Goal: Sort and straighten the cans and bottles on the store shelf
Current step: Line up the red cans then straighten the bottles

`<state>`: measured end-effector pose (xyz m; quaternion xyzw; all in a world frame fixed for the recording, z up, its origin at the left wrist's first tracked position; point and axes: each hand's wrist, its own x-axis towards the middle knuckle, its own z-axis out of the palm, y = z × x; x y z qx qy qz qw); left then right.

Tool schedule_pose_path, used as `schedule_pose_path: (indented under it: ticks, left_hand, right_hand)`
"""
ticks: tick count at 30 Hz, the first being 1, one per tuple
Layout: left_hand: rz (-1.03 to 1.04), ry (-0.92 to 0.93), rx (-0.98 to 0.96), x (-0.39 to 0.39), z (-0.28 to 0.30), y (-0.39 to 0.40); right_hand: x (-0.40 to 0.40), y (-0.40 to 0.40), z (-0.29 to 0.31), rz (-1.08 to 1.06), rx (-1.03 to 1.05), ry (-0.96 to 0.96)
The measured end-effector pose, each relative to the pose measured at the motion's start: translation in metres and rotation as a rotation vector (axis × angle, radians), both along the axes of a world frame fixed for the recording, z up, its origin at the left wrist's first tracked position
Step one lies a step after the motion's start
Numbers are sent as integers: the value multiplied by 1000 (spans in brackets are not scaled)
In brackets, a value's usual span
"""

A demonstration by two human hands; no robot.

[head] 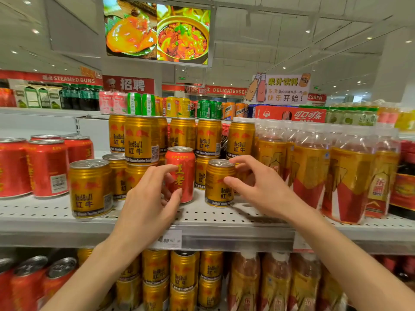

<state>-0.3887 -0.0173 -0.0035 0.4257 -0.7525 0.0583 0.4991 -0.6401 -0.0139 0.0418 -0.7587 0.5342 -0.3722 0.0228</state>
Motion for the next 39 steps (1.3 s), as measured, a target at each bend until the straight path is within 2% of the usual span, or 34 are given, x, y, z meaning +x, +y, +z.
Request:
schedule_pose_path:
  ticks: [4,9,15,23,26,32,37,39]
  left_hand:
    - [9,18,-35,12,1,2]
    - [37,69,-53,33,4,2]
    - [-31,110,-41,42,-1,4]
    - [-97,62,-36,41,-10,4]
    - [-91,35,-17,34,-12,6]
    - [-85,-78,101,10,-14,10]
    - [-192,-21,159,-5,-13,21]
    - [-214,7,159,-5,-13,26]
  right_hand:
    - [13,1,13,-44,-193,41]
    - [55,-14,35,-14,-321,191]
    - [96,-22,50,54,-68,253]
    - [80,-3,49,35,-86,178]
    - [70,6,43,61,-109,98]
    - [49,32,34,136,-106,-294]
    - [32,46,23,226,-40,-544]
    - [28,49,19,243,-3,-583]
